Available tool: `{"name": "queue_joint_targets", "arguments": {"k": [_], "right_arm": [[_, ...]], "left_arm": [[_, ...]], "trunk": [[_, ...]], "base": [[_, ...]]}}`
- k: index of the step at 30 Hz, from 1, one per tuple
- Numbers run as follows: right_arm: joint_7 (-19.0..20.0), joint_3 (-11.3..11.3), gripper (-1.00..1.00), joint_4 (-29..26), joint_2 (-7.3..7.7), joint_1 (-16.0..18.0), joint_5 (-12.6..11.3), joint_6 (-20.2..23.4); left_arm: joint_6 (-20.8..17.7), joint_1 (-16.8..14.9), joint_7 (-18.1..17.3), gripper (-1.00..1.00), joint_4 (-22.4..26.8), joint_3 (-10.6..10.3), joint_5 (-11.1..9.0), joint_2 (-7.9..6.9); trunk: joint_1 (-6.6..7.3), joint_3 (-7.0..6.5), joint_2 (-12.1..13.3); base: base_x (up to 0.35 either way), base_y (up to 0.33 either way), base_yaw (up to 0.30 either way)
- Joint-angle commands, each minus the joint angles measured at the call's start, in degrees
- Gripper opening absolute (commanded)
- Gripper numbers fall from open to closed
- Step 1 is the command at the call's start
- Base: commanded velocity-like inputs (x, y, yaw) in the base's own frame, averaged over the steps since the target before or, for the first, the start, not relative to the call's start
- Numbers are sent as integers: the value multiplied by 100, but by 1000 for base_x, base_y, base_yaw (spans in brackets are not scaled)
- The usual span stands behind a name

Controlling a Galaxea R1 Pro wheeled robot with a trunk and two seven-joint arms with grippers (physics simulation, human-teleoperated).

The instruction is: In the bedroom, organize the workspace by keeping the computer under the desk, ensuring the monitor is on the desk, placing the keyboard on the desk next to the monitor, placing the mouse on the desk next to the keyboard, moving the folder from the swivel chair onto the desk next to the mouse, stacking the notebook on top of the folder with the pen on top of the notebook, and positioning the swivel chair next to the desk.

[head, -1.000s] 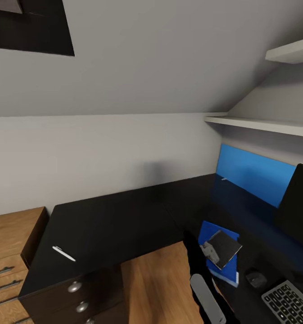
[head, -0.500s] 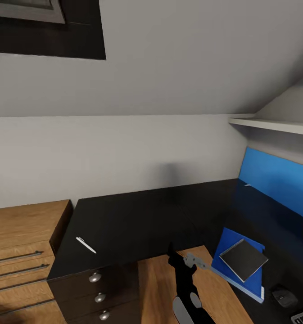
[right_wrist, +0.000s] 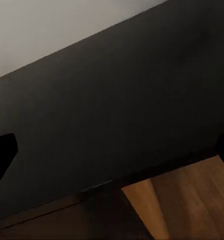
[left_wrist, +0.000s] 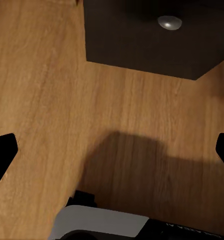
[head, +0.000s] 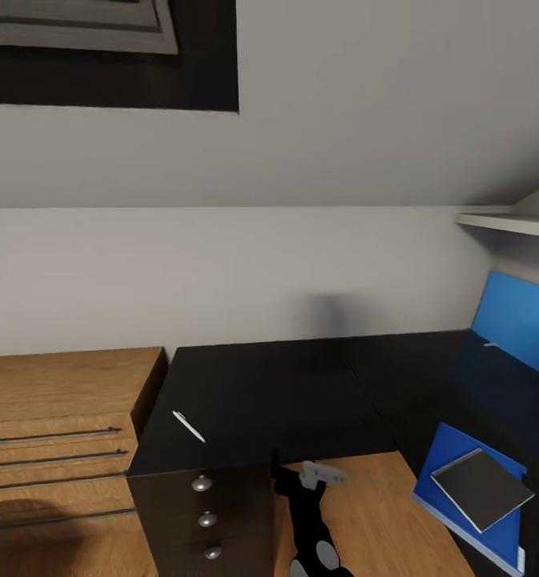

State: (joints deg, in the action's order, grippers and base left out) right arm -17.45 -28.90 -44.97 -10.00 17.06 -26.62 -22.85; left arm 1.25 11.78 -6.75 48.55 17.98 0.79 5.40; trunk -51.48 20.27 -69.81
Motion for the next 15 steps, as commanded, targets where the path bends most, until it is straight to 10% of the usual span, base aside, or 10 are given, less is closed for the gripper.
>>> {"name": "queue_joint_targets", "arguments": {"k": [1,15], "right_arm": [[-21,-36,100,11,0,7,-41,-35],[-21,-97,100,126,0,7,-37,-44]], "left_arm": [[91,0,-46,100,-13,30,9,7],[450,0,-46,100,-134,30,4,5]], "trunk": [[0,3,-3],[0,-25,-3]], "base": [[0,0,279],[0,0,279]]}}
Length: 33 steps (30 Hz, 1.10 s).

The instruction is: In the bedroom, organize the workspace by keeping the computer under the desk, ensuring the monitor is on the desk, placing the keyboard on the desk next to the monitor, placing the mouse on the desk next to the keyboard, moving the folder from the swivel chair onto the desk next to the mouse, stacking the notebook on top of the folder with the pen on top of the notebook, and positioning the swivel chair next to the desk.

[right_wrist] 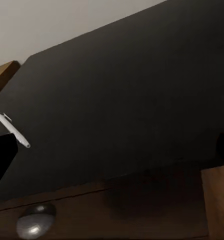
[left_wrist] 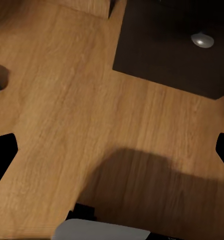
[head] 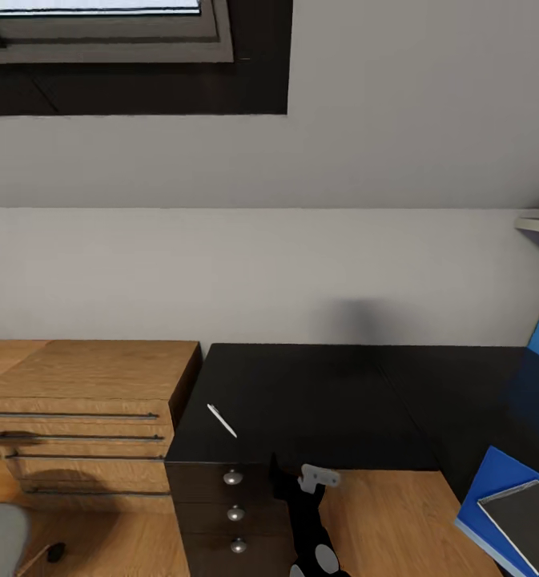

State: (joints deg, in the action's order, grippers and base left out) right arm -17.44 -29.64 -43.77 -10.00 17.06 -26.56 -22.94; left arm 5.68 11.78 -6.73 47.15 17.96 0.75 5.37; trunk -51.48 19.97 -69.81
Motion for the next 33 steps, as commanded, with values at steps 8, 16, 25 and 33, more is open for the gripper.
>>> {"name": "queue_joint_targets", "arguments": {"k": [8,16,25,33], "right_arm": [[-20,-24,100,23,0,7,-42,-35],[-17,-24,100,33,0,7,-42,-36],[-18,-24,100,50,0,7,-42,-35],[-22,-19,100,17,0,7,-40,-18]], "left_arm": [[11,0,-48,100,-3,32,5,8],[12,0,-48,100,-4,32,-4,7],[12,0,-48,100,-9,32,2,8],[12,0,-48,100,-13,32,-4,8]], "trunk": [[0,-11,-3],[0,-27,-3],[0,-45,-3],[0,-61,-3]], "base": [[0,0,279],[0,0,279],[0,0,279],[0,0,279]]}}
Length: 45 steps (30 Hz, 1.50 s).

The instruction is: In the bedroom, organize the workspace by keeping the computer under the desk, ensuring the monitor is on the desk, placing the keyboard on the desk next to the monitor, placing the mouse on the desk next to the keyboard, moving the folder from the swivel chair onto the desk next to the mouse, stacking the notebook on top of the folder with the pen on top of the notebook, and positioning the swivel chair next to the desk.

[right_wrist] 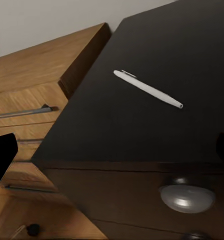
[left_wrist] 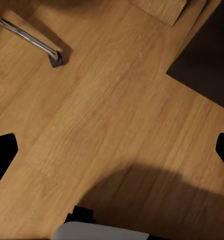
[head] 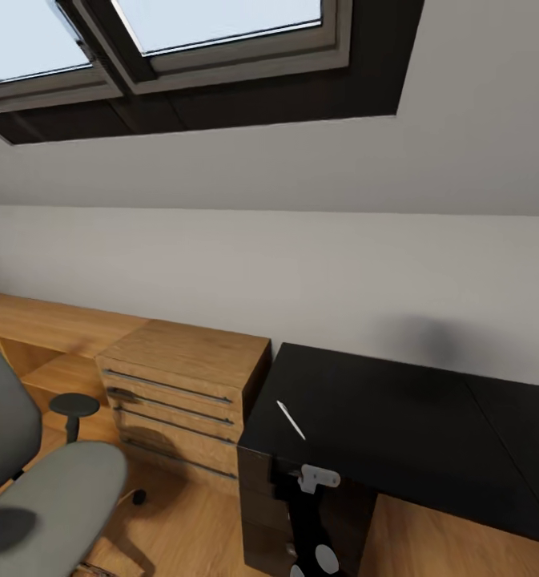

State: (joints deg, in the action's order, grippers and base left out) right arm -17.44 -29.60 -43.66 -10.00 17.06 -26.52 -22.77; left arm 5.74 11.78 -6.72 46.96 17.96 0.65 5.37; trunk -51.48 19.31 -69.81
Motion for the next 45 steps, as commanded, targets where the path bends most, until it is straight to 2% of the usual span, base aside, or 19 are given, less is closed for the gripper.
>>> {"name": "queue_joint_targets", "arguments": {"k": [1,7,20,28,31,35,39,41,45], "right_arm": [[-22,-23,100,-1,0,7,-44,-33],[-4,-10,100,-222,0,7,-81,-36],[31,29,100,-622,0,30,-18,12],[12,43,100,-645,45,331,69,57],[12,49,100,-513,70,522,64,101],[11,69,100,-68,76,869,40,130],[-31,86,100,582,60,1460,31,232],[-125,90,100,944,56,1851,32,549],[-235,96,100,1331,74,2349,41,1285]], "left_arm": [[6,0,-48,100,6,32,7,8],[6,0,-48,100,6,34,12,8],[6,0,-48,100,-62,21,34,29],[11,0,-52,100,-145,13,47,34],[7,0,-53,100,-152,10,52,33],[1,0,-54,100,-153,7,56,34],[-1,0,-56,100,-154,6,57,34],[-2,0,-57,100,-155,6,58,30],[-2,0,-57,100,-155,6,58,32]], "trunk": [[0,4,-4],[0,1,-4],[0,1,-4],[0,1,-4],[0,1,-4],[0,1,-4],[0,1,-4],[0,1,-4],[0,1,-4]], "base": [[0,0,279],[0,0,201],[0,0,16],[0,0,0],[0,0,0],[0,0,0],[0,0,0],[0,0,0],[0,0,0]]}}
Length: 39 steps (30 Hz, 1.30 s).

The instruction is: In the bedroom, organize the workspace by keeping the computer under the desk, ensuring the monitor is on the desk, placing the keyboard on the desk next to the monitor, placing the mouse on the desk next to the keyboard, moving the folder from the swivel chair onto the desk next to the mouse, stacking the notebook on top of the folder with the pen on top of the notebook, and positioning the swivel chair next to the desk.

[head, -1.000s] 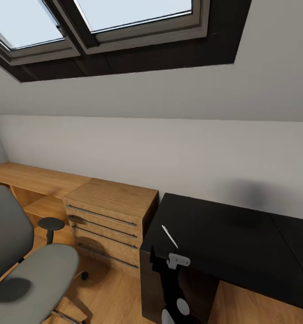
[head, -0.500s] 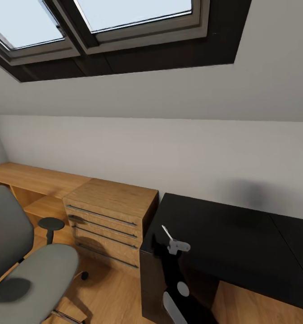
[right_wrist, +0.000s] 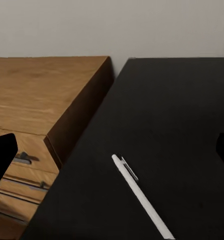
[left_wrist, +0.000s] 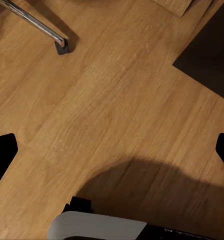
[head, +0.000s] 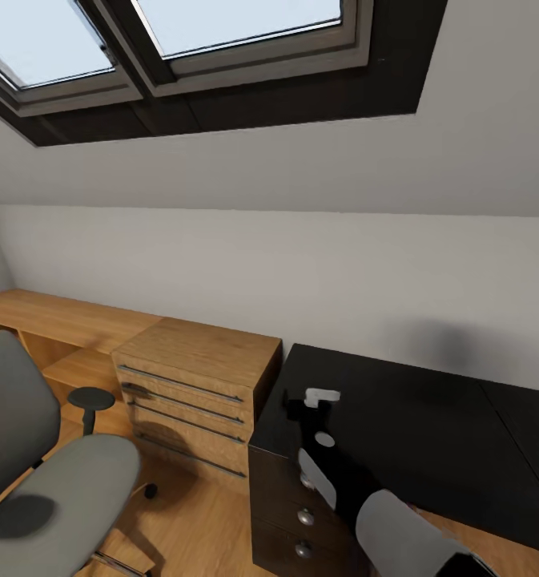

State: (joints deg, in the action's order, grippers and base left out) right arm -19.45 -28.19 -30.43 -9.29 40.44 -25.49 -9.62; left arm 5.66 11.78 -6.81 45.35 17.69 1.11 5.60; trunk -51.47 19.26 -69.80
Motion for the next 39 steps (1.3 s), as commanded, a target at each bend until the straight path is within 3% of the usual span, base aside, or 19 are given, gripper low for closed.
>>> {"name": "queue_joint_targets", "arguments": {"k": [1,6,9,13,14,17,28,37,39], "right_arm": [[-36,-43,100,77,11,113,-58,135],[120,-70,100,288,90,418,-8,650],[353,-177,100,439,146,491,192,789],[579,-347,100,779,200,515,599,887],[893,-413,100,1054,279,522,900,960],[1369,-439,100,1207,372,525,1089,992],[2532,-439,100,1311,818,526,1208,1033],[2827,-424,100,1271,1101,527,1189,1024],[2837,-424,100,1270,1108,527,1188,1027]], "left_arm": [[6,0,-49,100,7,33,12,7],[10,0,-49,100,7,33,12,8],[15,0,-49,100,9,33,9,9],[22,0,-49,100,9,33,5,7],[28,0,-49,100,10,33,4,7],[42,0,-53,100,15,33,3,9],[437,0,-64,100,18,33,3,11],[566,0,-66,100,24,34,2,11],[570,0,-67,100,25,34,-1,11]], "trunk": [[-1,6,-4],[-1,6,-4],[-1,6,-4],[-1,6,-4],[-1,6,-4],[-1,6,-4],[-1,6,-4],[-1,6,-4],[-1,6,-4]], "base": [[0,0,0],[0,0,0],[0,0,0],[0,0,0],[0,0,0],[0,0,0],[0,0,0],[26,0,0],[249,0,0]]}}
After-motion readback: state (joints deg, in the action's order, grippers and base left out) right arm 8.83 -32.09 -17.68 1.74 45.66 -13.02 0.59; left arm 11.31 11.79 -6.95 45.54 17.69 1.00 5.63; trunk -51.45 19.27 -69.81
